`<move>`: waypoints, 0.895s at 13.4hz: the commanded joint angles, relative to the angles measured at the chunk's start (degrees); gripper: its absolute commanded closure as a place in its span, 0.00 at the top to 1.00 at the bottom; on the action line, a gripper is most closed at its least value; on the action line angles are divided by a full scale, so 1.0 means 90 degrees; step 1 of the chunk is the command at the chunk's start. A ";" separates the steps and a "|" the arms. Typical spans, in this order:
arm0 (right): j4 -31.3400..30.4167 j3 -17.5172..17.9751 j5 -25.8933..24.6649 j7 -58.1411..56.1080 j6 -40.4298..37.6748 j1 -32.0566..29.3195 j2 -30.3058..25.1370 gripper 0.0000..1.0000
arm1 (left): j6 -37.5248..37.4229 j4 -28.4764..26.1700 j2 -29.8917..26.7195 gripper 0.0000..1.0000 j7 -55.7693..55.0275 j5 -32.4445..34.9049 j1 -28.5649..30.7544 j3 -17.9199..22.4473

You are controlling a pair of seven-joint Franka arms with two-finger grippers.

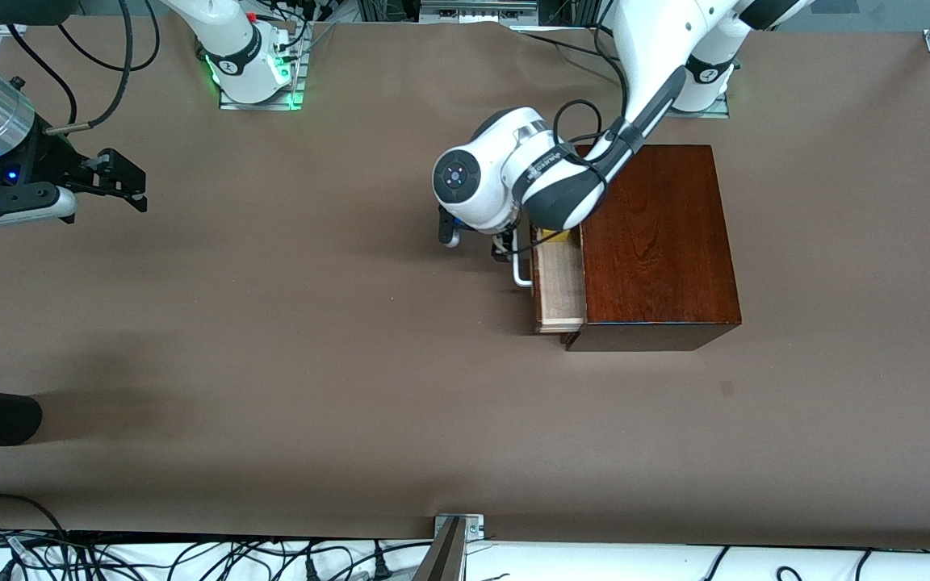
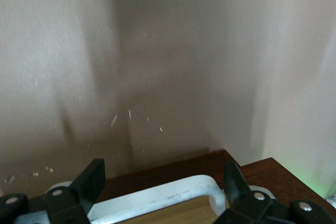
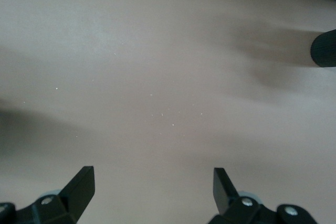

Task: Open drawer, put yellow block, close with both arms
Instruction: 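Press the drawer fully shut with the left gripper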

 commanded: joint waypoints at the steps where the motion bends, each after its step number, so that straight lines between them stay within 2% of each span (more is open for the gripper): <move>1: 0.0175 -0.0014 -0.0073 0.0116 -0.0142 0.0023 0.0066 1.00 | -0.0509 -0.0077 -0.0180 1.00 0.0102 0.0438 0.0080 0.0022; 7: 0.0175 -0.0014 -0.0063 0.0126 -0.0133 0.0023 0.0076 1.00 | -0.0920 -0.0116 -0.0268 1.00 0.0180 0.0458 0.0430 0.0042; 12: 0.0175 -0.0024 -0.0063 0.0126 -0.0142 0.0022 0.0076 1.00 | -0.0872 -0.0068 -0.0297 1.00 0.0170 0.0439 0.0461 -0.0007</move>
